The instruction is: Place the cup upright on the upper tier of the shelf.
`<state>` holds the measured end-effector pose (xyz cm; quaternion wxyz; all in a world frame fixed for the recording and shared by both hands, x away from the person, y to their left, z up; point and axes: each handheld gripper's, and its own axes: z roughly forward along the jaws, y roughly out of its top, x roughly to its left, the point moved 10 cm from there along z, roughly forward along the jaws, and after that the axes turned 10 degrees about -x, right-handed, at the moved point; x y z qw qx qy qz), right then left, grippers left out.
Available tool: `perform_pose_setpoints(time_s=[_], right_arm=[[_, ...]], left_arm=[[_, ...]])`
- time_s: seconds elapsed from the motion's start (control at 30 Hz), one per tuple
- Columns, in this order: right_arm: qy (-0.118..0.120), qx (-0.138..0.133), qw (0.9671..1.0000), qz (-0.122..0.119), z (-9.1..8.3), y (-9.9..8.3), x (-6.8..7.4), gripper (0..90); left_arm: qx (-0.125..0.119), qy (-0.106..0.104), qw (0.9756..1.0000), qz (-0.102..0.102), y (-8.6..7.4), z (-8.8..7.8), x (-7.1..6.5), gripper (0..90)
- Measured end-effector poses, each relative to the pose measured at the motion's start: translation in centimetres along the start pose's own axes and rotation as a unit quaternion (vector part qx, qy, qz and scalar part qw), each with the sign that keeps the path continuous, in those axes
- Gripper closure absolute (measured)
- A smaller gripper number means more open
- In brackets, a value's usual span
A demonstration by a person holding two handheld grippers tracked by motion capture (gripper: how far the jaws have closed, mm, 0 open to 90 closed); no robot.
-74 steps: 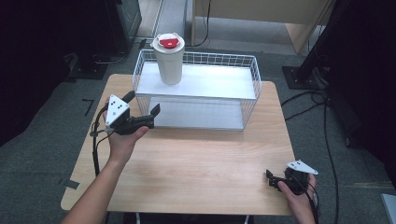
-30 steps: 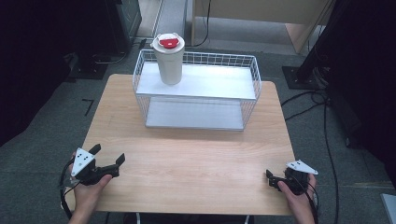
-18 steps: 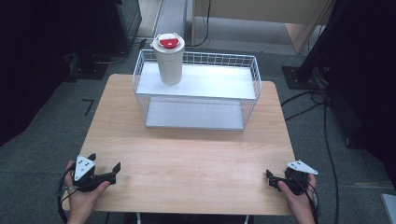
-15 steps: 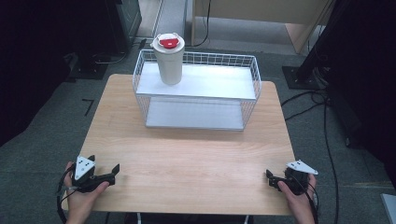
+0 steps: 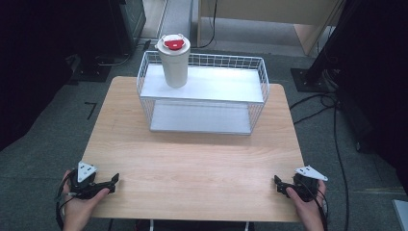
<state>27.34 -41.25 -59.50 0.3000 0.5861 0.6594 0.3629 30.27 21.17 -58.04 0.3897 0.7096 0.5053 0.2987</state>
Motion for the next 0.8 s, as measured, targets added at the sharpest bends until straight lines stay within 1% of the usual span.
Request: perform_pose_setpoints(time_s=[0.07, 0.13, 0.17, 0.27, 0.3, 0.5, 0.8], right_arm=[[0.0, 0.0, 1.0, 0.0, -0.06, -0.04, 0.03, 6.3], [-0.001, 0.001, 1.0, 0.0, -0.12, -0.09, 0.04, 6.3], [-0.001, 0.001, 1.0, 0.0, -0.12, -0.1, 0.03, 6.3], [-0.001, 0.001, 1.0, 0.001, -0.11, -0.09, 0.03, 6.3], [-0.001, 0.001, 1.0, 0.001, -0.11, -0.09, 0.04, 6.3], [-0.001, 0.001, 1.0, 0.001, -0.11, -0.09, 0.04, 6.3], [-0.001, 0.0, 1.0, 0.001, -0.1, -0.07, 0.04, 6.3]], left_arm=[[0.007, 0.001, 1.0, 0.006, -0.18, 0.14, -0.09, 0.6], [0.026, 0.003, 0.9995, 0.016, -0.51, 0.35, -0.2, 0.6], [0.039, 0.001, 0.9991, 0.02, -0.72, 0.5, -0.27, 0.6], [0.043, -0.008, 0.999, 0.009, -0.74, 0.7, -0.33, 0.7], [0.048, -0.017, 0.9987, 0.001, -0.83, 0.76, -0.32, 0.7], [0.049, -0.022, 0.9986, 0.005, -0.83, 0.76, -0.4, 0.7], [0.048, -0.005, 0.9988, -0.007, -0.7, 0.95, -0.72, 0.7]])
